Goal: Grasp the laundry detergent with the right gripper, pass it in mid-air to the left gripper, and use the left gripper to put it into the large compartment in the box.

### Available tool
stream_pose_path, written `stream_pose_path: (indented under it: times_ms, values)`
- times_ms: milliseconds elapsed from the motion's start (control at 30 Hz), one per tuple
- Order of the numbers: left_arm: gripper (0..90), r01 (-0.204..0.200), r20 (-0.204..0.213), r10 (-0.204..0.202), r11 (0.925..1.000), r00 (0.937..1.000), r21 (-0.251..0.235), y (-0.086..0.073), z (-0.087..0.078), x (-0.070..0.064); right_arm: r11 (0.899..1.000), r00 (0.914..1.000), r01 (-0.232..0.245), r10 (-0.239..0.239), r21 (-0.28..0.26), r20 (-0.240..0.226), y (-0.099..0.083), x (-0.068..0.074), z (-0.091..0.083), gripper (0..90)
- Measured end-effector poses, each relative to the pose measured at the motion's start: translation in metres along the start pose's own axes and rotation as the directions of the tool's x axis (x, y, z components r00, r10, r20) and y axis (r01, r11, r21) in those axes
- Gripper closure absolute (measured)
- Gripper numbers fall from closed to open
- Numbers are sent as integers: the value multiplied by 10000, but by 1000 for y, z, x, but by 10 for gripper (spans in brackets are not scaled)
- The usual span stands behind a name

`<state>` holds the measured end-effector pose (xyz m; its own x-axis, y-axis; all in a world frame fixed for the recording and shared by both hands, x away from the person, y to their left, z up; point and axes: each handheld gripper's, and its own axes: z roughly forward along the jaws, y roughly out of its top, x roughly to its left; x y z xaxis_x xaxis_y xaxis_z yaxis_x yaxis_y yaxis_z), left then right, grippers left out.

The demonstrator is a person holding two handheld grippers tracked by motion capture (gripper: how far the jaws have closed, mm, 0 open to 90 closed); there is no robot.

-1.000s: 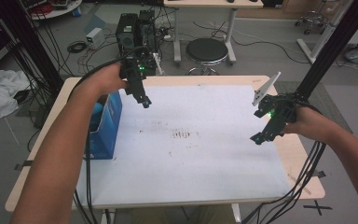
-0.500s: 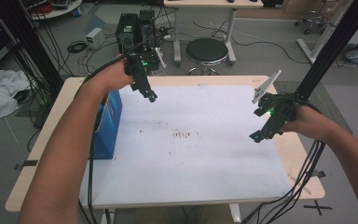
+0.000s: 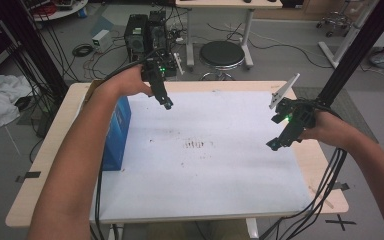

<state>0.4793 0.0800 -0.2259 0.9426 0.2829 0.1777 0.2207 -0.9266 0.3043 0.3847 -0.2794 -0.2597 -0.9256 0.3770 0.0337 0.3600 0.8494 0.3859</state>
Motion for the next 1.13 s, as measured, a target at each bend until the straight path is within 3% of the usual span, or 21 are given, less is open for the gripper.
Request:
stream_pose_path:
  times_ms: [267, 1133]
  values:
    - [33, -45, -40, 45, 10000, 10000, -10, -3, -4, -1, 10000, 10000, 68, -68, 15, -8, 7, 3, 0, 11]
    - [33, -70, -19, 70, 10000, 10000, 16, -2, -4, -3, 9999, 9999, 87, -87, -57, 58, 3, 3, -3, 11]
